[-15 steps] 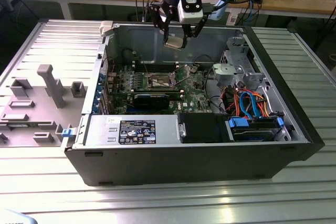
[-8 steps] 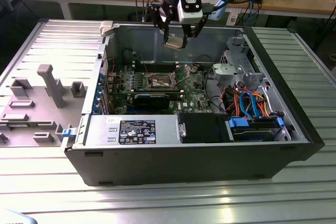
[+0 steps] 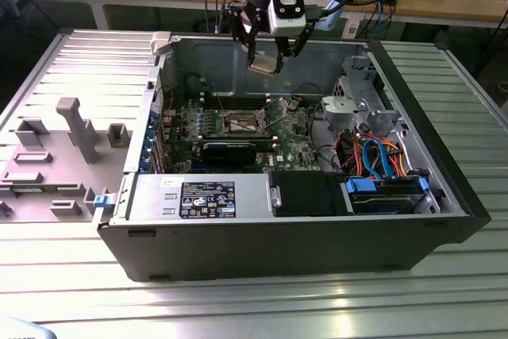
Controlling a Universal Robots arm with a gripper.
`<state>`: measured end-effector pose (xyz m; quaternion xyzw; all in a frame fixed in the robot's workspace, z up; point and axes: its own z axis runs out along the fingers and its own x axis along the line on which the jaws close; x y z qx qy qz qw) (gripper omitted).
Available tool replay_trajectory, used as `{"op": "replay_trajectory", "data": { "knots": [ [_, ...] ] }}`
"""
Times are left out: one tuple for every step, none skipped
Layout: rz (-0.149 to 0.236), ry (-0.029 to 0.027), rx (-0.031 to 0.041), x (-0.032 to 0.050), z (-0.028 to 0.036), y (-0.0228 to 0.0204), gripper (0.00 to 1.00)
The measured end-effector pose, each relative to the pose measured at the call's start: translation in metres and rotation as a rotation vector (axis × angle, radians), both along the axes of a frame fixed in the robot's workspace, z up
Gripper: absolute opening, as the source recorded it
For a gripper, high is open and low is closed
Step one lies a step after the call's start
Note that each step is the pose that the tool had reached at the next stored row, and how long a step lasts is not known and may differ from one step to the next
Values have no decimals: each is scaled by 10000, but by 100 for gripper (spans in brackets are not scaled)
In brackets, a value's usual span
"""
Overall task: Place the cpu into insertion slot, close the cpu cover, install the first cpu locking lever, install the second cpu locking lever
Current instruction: 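Place the cpu into insertion slot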
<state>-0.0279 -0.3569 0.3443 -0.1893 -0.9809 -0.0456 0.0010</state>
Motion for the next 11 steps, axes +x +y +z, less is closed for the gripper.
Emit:
{"op": "replay_trajectory", "data": {
  "knots": [
    [-11,0,0,0,0,0,55],
    [-21,0,0,0,0,0,55],
    [-35,0,0,0,0,0,55],
    [-46,0,0,0,0,0,55],
    [-70,0,0,0,0,0,55],
    [-91,0,0,0,0,0,55],
    [-100,0,0,0,0,0,55],
    [-111,0,0,0,0,0,55],
    [-121,0,0,0,0,0,55],
    [-132,0,0,0,0,0,55],
    [-151,0,0,0,0,0,55]
  ]
}}
